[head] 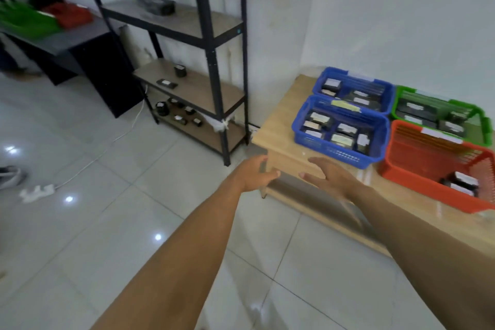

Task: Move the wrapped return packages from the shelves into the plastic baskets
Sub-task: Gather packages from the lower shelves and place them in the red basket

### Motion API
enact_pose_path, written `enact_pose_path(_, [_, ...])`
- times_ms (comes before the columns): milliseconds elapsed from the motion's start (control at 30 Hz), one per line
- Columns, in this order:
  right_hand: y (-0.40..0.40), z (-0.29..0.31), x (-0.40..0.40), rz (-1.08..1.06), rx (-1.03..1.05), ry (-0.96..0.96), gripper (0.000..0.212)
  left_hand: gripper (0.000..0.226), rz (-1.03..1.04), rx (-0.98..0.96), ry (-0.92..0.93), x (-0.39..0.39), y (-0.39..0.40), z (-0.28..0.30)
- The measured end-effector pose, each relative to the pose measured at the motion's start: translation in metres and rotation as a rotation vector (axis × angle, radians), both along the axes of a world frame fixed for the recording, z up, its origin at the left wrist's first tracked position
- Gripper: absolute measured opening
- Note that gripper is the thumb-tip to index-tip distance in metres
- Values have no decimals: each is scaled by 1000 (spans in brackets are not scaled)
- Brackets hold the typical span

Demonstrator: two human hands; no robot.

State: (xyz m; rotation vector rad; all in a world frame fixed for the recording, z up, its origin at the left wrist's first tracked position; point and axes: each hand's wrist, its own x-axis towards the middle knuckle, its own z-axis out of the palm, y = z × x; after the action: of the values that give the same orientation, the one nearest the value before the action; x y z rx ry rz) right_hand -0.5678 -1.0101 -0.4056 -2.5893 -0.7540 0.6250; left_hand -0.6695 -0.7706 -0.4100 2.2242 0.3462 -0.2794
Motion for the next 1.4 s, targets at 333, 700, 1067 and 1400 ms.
enact_pose_path(333, [237, -38, -43, 7, 100, 67, 113, 75, 60, 41, 53, -65, 238, -32])
enact_pose_path(700, [476, -102, -9, 40, 67, 153, 95, 73, 82, 38, 136, -18, 449, -87])
enact_pose_path(1067, [677, -172, 78, -92, 84, 305, 85, 65, 9, 44, 256, 85, 664, -146])
enact_pose_path(1400, [836, -241, 154, -389, 91, 339, 78, 67, -186, 37, 268, 216, 828, -222])
